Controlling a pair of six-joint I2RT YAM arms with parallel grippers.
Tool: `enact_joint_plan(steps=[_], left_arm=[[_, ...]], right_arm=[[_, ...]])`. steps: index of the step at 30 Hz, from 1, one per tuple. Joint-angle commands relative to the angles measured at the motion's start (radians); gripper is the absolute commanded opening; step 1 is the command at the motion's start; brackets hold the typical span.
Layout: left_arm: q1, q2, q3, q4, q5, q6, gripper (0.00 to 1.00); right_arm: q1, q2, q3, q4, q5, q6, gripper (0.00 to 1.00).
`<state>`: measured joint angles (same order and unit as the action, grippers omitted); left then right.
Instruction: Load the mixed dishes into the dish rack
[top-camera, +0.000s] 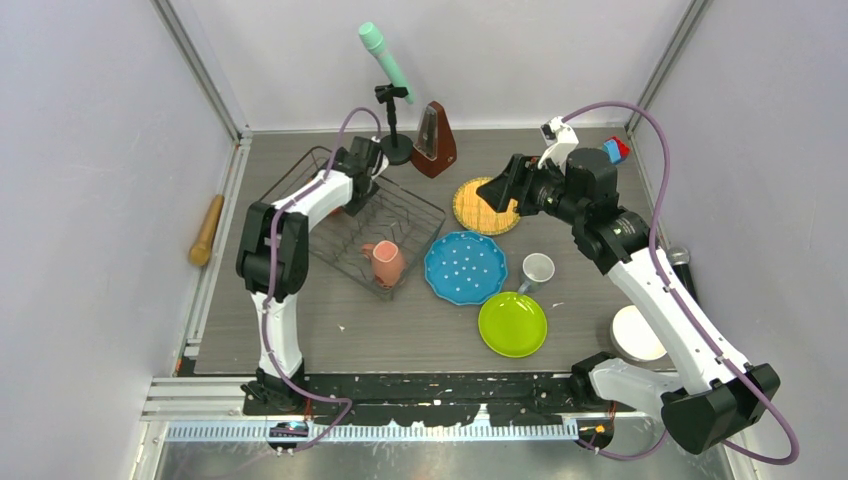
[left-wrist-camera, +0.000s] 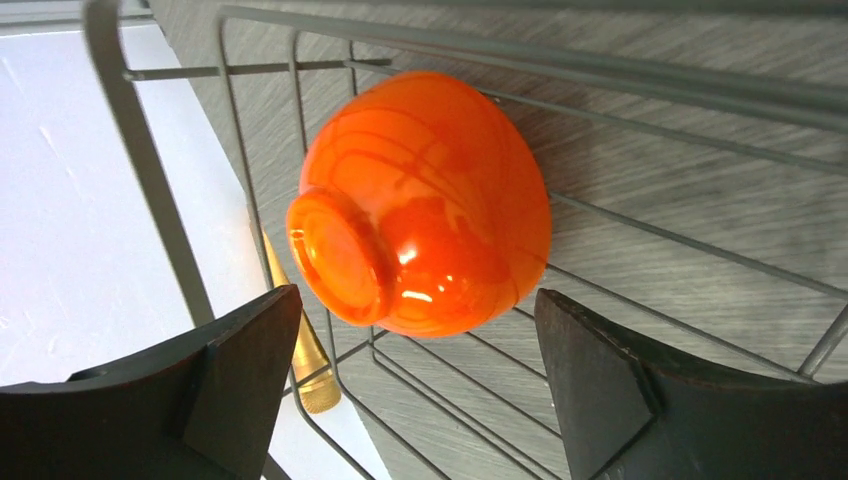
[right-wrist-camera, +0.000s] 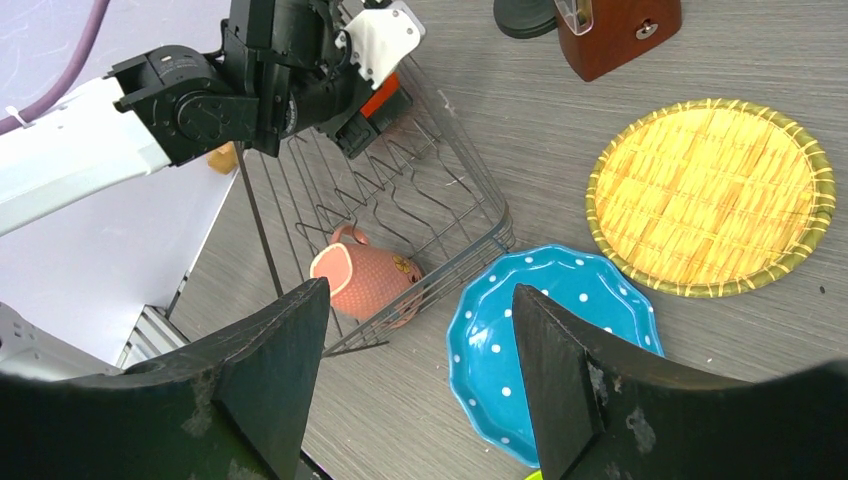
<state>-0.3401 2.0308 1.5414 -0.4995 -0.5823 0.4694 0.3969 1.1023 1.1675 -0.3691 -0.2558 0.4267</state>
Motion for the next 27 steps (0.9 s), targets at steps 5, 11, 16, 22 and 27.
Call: enact_joint_plan(steps=[5, 11, 16, 22, 27], left_arm=[[0.045, -0.009, 0.083, 0.025, -0.035, -0.095, 0.79], [0.058, 0.043, 0.106, 0.049, -0.068, -0.092, 0.73], [0.058, 0.021, 0.118, 0.084, -0.049, -0.131, 0.72], [0.058, -0.04, 0.17, 0.054, 0.046, -0.242, 0.75], [0.047, -0.126, 0.209, -0.073, 0.148, -0.364, 0.8]], right_arm=[[-0.003, -0.008, 0.047, 0.002, -0.006, -0.012, 0.73], [-0.003, -0.007, 0.064, -0.014, 0.001, -0.023, 0.73], [-0.003, 0.003, 0.075, -0.031, 0.014, -0.022, 0.73], [-0.003, 0.034, 0.101, -0.134, 0.152, -0.005, 0.73], [-0.004, 0.026, 0.074, -0.243, 0.398, 0.06, 0.73]])
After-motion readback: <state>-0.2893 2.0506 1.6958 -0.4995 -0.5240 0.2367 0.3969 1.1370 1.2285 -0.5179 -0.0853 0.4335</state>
